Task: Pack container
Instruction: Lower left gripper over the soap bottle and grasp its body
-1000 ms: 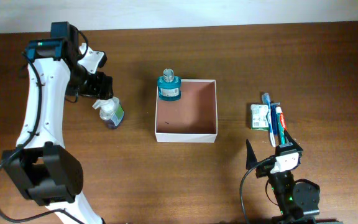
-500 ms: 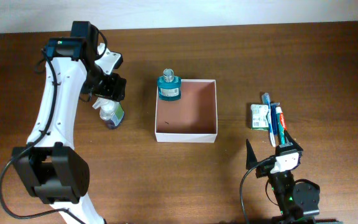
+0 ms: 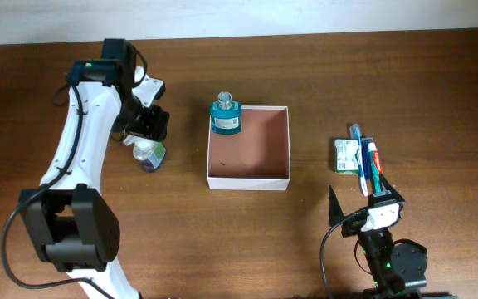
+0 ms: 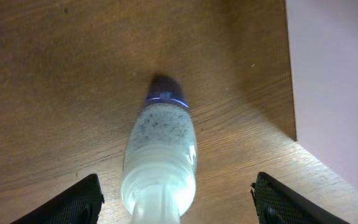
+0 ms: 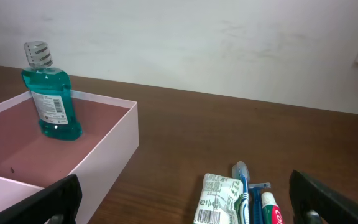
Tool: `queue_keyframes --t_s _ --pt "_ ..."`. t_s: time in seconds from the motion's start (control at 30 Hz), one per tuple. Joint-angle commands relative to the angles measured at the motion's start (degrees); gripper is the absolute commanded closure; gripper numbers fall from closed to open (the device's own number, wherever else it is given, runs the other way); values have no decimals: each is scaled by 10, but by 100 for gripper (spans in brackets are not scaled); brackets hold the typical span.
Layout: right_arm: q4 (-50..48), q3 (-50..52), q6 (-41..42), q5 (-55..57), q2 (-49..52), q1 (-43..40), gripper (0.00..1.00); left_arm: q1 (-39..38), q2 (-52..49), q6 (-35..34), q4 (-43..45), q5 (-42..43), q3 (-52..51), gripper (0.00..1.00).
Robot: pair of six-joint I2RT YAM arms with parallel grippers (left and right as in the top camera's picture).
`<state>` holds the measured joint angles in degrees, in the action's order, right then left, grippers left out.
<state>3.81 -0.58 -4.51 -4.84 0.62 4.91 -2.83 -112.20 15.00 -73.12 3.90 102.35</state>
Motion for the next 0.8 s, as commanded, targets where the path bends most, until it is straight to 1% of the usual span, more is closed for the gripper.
queue_keyframes --t_s 0.0,0.03,0.27,0.37,0.57,0.77 --pt "3 3 3 -1 -4 -5 2 3 -6 -8 5 -14 -7 22" --pt "3 3 3 -1 -4 -5 2 5 -6 -8 7 -15 -7 22" --pt "3 3 3 -1 -4 -5 2 6 -6 -17 11 -18 -7 47" --pt "3 3 3 -1 -4 -5 2 6 -6 -17 11 -18 -7 49" --pt "3 3 3 -1 -4 -5 2 6 -6 -17 11 -18 -7 57" --pt "3 3 3 -1 -4 -5 2 6 -6 -17 -1 -31 -9 58"
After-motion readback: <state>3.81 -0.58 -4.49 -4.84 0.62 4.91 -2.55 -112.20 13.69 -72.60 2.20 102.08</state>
